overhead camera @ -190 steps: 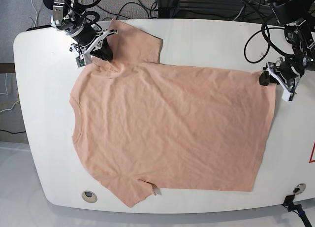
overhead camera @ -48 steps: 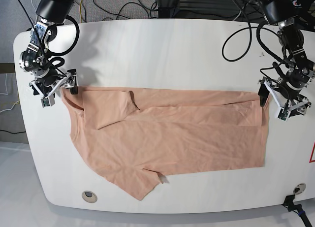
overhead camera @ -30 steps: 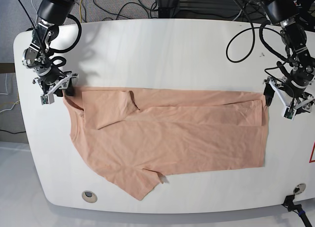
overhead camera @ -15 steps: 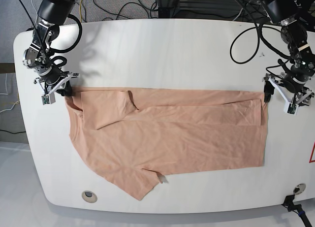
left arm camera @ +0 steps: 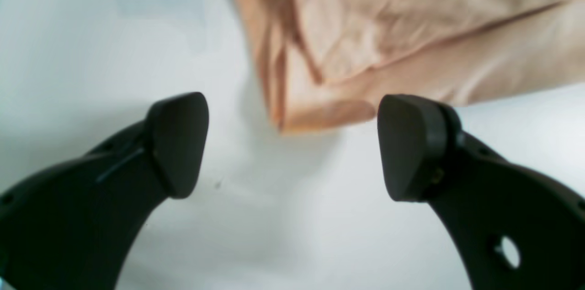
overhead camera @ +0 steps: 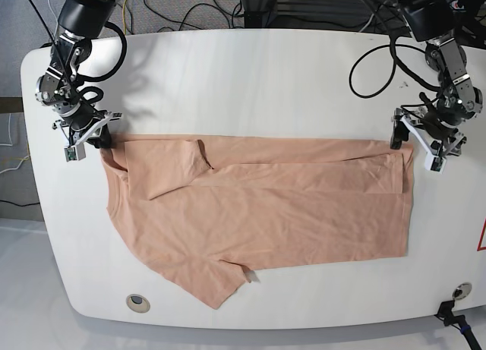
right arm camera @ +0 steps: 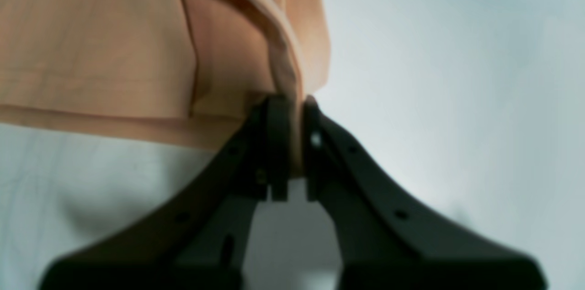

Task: Fold the T-shirt properly
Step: 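Hold the shirt edge with both grippers and lower it onto the table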

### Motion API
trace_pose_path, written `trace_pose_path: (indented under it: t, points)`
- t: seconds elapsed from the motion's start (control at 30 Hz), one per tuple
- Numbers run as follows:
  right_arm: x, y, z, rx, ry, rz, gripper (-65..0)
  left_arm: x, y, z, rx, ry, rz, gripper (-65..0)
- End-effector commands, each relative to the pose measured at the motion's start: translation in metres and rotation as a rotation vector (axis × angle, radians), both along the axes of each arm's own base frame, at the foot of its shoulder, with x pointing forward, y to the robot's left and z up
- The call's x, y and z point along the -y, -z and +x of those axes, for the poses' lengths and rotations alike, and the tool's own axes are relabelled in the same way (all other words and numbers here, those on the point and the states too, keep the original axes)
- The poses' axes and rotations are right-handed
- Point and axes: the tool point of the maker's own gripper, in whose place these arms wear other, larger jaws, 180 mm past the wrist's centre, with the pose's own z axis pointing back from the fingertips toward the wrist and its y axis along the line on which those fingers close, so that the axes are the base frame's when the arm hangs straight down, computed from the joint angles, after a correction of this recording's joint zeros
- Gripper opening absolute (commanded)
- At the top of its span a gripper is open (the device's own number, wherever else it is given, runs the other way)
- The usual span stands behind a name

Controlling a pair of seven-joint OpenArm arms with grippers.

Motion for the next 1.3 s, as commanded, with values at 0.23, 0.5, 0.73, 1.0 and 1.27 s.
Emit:
trace_pose_path:
  t: [0.23, 0.5, 0.73, 1.0, 1.27]
  points:
    - [0.006, -0.003, 0.001, -0.010, -0.006, -0.026, -65.0, 0.001, -0.003, 0.020, 0.031, -0.006, -0.037, -10.9]
    - [0.006, -0.003, 0.001, -0.010, -0.006, -0.026, -65.0, 0.001, 0.000, 0.027, 0.024, -0.013, -0.055, -11.6]
    - [0.006, -0.003, 0.001, -0.010, -0.006, -0.026, -65.0, 0.002, 0.004, 0.027, 0.029, -0.016, -0.073, -41.5]
    - [0.006, 0.000, -0.009, -0.029, -0.012, -0.037, -65.0, 0.002, 0.014, 0.009, -0.005, -0.012, -0.060, -65.0]
    - [-0.009, 0.001, -0.040, -0.079, -0.049, -0.077, -65.0, 0.001, 0.009, -0.028, -0.069, 0.026, 0.040, -65.0]
